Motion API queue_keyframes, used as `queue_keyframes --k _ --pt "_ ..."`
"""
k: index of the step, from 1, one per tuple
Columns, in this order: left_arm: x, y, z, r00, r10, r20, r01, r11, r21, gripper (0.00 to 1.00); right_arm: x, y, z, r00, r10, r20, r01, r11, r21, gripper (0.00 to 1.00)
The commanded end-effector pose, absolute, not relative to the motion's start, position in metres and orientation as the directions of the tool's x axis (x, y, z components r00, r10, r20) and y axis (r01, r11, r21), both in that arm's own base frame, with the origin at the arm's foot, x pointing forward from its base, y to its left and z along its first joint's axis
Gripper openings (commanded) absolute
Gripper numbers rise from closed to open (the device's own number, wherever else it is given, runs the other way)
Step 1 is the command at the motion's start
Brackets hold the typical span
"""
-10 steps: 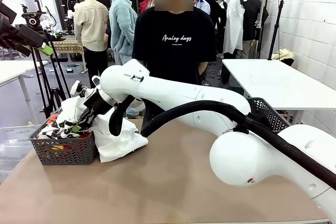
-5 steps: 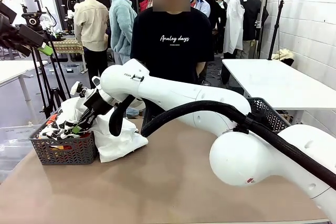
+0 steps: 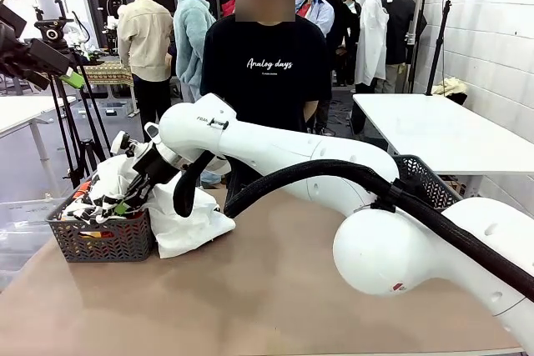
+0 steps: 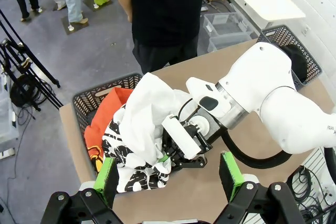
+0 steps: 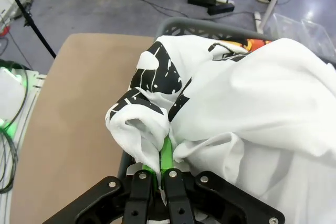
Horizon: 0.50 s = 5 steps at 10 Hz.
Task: Sort the tops and bottoms.
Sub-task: Sort the clothes according to human instructions.
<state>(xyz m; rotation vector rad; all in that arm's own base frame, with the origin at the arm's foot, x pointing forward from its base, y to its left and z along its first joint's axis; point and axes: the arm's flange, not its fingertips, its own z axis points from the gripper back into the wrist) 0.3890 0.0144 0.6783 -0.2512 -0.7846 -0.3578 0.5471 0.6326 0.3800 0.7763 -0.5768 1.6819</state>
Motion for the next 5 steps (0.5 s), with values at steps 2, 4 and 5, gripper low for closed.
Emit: queue_keyframes --k 2,4,5 --pt "0.3888 0.0145 0.6794 0.652 -0.22 0.726 0.403 0.911 -0.086 1.0 0.6118 0.6926 0.3686 -0.144 0.692 0.707 -0.962 -0.266 0.065 0.0" --pt "0.3888 0.0145 0.6794 0.652 -0.22 0.726 0.403 0.911 -0.086 1.0 0.6111 0.6939 0.3683 -0.157 0.684 0.712 -0.963 -0.265 0.042 0.0" --pt "0.3888 0.0145 0.6794 0.652 -0.22 0.726 0.403 0.911 -0.086 1.0 0.6078 0.6911 0.3724 -0.167 0.678 0.716 -0.965 -0.262 0.023 0.05"
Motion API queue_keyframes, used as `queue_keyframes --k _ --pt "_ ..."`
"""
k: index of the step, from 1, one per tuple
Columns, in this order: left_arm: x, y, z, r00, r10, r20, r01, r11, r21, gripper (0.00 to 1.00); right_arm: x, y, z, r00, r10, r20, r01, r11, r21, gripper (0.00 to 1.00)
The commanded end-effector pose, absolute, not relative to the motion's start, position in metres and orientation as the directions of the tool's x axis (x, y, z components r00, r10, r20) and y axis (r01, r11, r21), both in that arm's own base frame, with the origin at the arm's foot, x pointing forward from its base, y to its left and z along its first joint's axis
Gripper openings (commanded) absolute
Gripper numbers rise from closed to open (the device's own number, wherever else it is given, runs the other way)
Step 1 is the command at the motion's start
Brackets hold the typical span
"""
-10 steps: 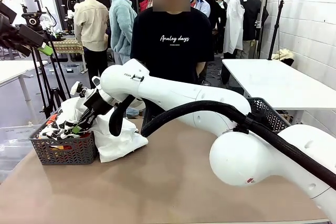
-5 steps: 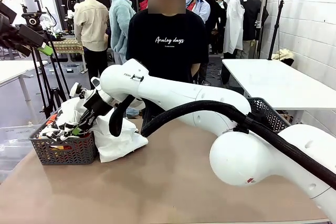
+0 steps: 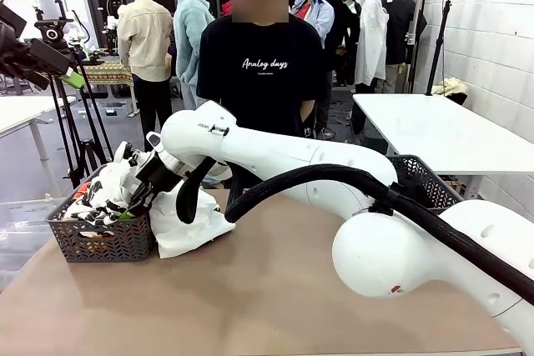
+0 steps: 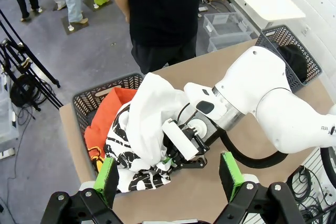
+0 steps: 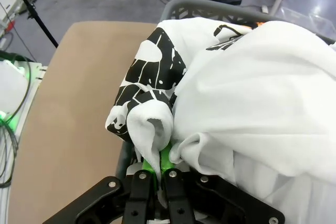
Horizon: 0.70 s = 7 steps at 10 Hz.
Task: Sort the tops and bottoms.
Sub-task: Sort the clothes according to human instructions.
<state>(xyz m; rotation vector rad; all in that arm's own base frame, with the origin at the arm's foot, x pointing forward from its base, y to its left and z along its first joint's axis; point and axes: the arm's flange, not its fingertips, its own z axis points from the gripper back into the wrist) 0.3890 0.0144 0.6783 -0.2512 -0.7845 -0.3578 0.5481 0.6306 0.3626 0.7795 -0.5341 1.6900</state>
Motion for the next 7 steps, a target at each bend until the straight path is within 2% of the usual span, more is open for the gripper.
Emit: queue_keyframes --k 1,3,5,6,7 --pt "0.389 0.015 0.679 0.652 -0.22 0.726 0.403 0.911 -0.086 1.0 0.604 0.688 0.376 -0.172 0.668 0.724 -0.965 -0.262 0.012 0.17" --pt "0.389 0.015 0.679 0.652 -0.22 0.726 0.403 0.911 -0.086 1.0 0.599 0.681 0.38 -0.183 0.653 0.735 -0.967 -0.256 -0.014 0.49" --pt "0.389 0.015 0.679 0.652 -0.22 0.726 0.403 0.911 -0.086 1.0 0.594 0.679 0.386 -0.209 0.64 0.74 -0.965 -0.258 -0.05 0.89" --pt "0.389 0.015 0.679 0.652 -0.22 0.726 0.403 0.911 -0.086 1.0 0.59 0.675 0.391 -0.222 0.63 0.744 -0.964 -0.254 -0.073 1.0" --pt "0.389 0.015 0.679 0.652 -0.22 0.726 0.403 0.911 -0.086 1.0 0.586 0.672 0.395 -0.229 0.624 0.747 -0.965 -0.247 -0.09 1.0"
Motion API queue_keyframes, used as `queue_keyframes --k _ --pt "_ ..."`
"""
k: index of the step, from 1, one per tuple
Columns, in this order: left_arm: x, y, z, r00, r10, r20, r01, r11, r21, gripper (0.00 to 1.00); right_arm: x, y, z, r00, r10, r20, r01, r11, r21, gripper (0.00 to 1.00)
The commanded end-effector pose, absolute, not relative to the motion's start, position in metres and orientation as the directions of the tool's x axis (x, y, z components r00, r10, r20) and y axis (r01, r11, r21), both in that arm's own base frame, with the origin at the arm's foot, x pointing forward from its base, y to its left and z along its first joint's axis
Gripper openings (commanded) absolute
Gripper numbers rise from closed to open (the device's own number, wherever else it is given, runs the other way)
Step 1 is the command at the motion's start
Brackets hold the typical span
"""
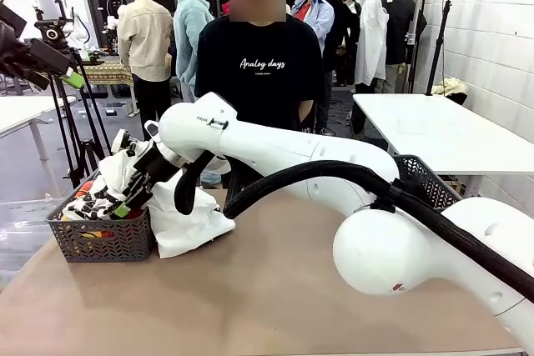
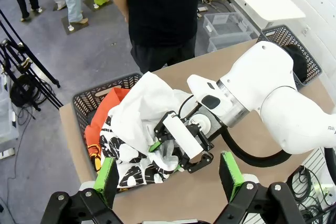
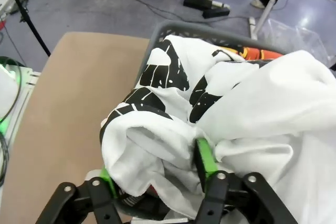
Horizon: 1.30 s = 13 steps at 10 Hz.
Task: Sort the tops and bottoms.
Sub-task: Sort the clothes according to human instructions.
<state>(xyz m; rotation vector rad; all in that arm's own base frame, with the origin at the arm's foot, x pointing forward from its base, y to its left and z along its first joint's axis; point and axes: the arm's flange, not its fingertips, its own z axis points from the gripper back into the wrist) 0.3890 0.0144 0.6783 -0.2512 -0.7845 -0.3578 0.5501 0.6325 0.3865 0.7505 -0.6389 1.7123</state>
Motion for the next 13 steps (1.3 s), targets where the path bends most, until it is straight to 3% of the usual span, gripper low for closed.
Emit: queue_keyframes --k 1,7,11,12,13 --pt "0.389 0.015 0.679 0.652 -0.22 0.726 0.403 0.911 -0.086 1.0 0.581 0.668 0.401 -0.236 0.619 0.749 -0.964 -0.244 -0.102 1.0" --pt "0.389 0.015 0.679 0.652 -0.22 0.726 0.403 0.911 -0.086 1.0 0.545 0.646 0.436 -0.307 0.559 0.77 -0.948 -0.251 -0.196 1.0" --pt "0.389 0.015 0.679 0.652 -0.22 0.726 0.403 0.911 -0.086 1.0 0.551 0.638 0.435 -0.226 0.57 0.79 -0.956 -0.284 -0.069 1.0" --pt "0.389 0.015 0.679 0.652 -0.22 0.726 0.403 0.911 -0.086 1.0 0.541 0.638 0.44 -0.275 0.565 0.778 -0.956 -0.244 -0.161 1.0" --pt "0.389 0.015 0.679 0.652 -0.22 0.726 0.403 0.911 -0.086 1.0 0.541 0.638 0.44 -0.275 0.565 0.778 -0.956 -0.244 -0.161 1.0"
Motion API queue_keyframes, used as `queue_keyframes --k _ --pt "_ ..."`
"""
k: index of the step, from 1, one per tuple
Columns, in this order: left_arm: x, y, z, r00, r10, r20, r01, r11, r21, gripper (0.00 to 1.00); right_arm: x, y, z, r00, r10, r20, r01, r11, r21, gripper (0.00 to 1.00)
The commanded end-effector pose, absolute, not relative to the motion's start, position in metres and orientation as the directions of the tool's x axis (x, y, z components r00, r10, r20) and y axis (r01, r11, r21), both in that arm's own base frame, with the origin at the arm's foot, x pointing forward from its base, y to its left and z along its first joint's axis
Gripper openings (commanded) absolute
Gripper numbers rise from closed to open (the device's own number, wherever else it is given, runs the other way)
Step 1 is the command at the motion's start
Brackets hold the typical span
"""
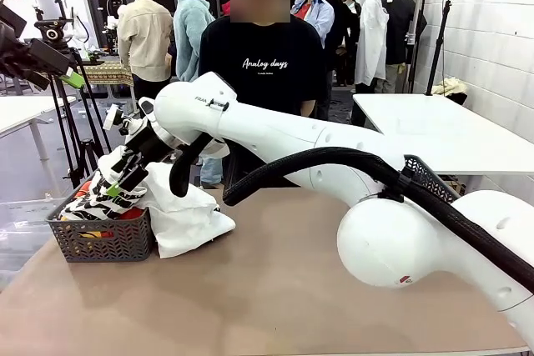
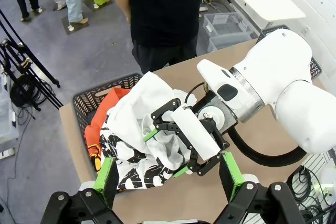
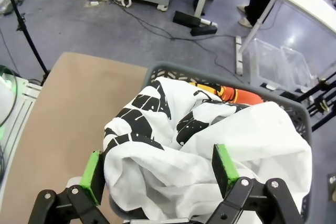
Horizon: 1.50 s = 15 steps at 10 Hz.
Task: Sort the tops and bottoms.
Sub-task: Sort the clothes according to human instructions.
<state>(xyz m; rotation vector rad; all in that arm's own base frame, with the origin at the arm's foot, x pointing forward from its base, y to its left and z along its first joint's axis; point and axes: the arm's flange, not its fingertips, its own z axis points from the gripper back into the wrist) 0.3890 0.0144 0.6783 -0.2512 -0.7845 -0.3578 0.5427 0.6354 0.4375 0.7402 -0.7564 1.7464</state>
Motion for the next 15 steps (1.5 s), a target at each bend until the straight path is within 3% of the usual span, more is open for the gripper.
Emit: queue_keyframes --k 1,15 --pt "0.3888 0.0145 0.6794 0.652 -0.22 0.726 0.403 0.911 -0.086 1.0 0.5413 0.6381 0.4397 -0.275 0.565 0.778 -0.956 -0.244 -0.161 1.0" --pt "0.3888 0.0145 0.6794 0.652 -0.22 0.726 0.403 0.911 -0.086 1.0 0.5413 0.6381 0.4397 -0.275 0.565 0.778 -0.956 -0.244 -0.161 1.0"
